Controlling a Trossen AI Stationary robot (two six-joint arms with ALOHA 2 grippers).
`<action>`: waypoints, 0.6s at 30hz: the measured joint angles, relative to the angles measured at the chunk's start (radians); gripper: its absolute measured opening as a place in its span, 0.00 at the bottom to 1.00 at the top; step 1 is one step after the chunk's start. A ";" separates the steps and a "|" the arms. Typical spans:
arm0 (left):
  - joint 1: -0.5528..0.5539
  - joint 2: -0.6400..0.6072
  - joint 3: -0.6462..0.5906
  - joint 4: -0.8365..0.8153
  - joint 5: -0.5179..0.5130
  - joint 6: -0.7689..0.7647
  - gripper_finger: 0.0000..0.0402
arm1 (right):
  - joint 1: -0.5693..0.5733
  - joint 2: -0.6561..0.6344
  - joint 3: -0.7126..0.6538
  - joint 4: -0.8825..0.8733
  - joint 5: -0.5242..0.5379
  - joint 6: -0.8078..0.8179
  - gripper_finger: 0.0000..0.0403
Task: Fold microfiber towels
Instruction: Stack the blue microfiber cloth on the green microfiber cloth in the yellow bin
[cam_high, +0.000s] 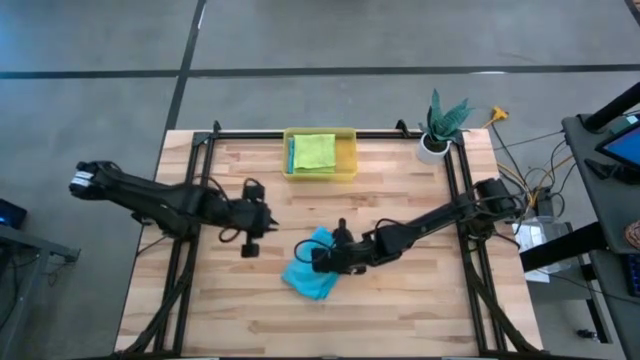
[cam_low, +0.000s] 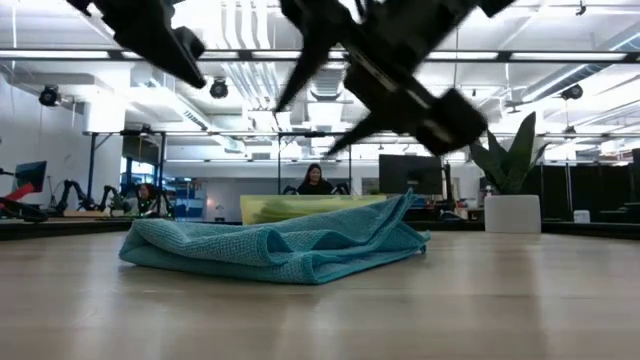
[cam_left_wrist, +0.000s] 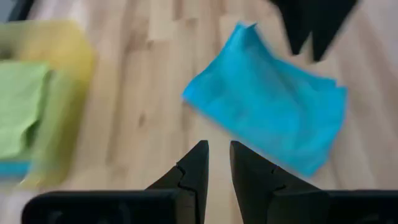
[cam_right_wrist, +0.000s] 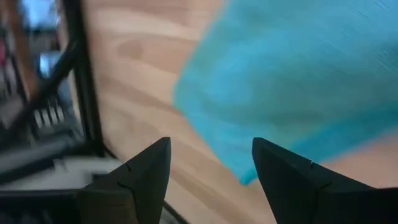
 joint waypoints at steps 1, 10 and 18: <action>0.007 -0.022 0.000 -0.028 -0.009 0.000 0.13 | -0.002 0.005 0.016 0.001 0.000 -0.081 0.55; 0.025 -0.199 0.005 -0.096 -0.015 -0.090 0.13 | 0.012 0.089 0.114 -0.258 -0.116 0.149 0.56; 0.025 -0.251 0.002 -0.126 -0.015 -0.115 0.13 | 0.074 0.242 0.197 -0.189 -0.171 0.349 0.68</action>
